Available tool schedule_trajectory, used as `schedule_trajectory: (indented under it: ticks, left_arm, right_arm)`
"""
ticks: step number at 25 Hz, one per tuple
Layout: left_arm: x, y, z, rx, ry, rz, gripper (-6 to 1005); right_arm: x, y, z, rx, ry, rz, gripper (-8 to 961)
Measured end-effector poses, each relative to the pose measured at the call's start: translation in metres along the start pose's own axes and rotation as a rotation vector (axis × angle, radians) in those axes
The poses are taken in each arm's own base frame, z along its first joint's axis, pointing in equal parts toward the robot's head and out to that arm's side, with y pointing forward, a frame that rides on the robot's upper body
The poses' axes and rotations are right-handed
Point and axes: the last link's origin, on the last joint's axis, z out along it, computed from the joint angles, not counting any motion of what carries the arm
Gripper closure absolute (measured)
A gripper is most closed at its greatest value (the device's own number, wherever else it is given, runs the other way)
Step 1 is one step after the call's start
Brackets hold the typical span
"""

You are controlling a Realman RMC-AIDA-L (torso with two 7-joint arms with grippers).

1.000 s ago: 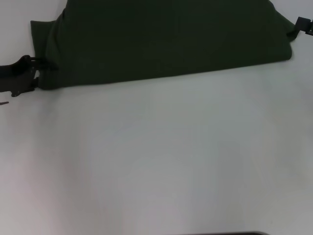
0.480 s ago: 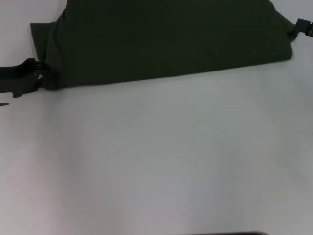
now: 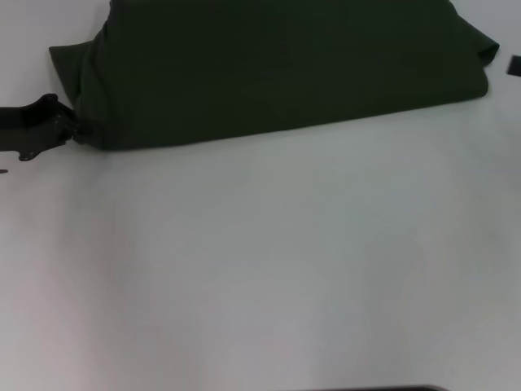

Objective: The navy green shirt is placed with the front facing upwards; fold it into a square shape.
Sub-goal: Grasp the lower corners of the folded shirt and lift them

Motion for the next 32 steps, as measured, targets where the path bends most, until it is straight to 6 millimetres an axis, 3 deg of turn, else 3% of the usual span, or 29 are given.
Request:
schedule_trajectory:
  ticks: [4,9,16,25,32]
  left_arm:
    - [0.002,0.003,-0.005,-0.011,-0.022,0.013,996]
    - [0.002,0.010,-0.009,-0.020,-0.057,0.054,992]
    - [0.000,0.016,-0.011,-0.013,-0.102,0.107,987]
    - [-0.001,0.016,-0.009,-0.014,-0.100,0.127,980]
    - [0.001,0.022,-0.006,-0.022,-0.101,0.137,975]
  right_arm:
    - [-0.017,-0.013,-0.016,0.101,0.067,0.071,68]
    - [-0.037,-0.014,-0.022,0.168,0.157,0.134,68]
    - [-0.047,-0.006,0.002,0.251,0.303,0.128,67]
    - [-0.067,-0.015,0.026,0.331,0.119,0.129,68]
    - [-0.058,-0.017,0.054,0.324,0.105,0.175,67]
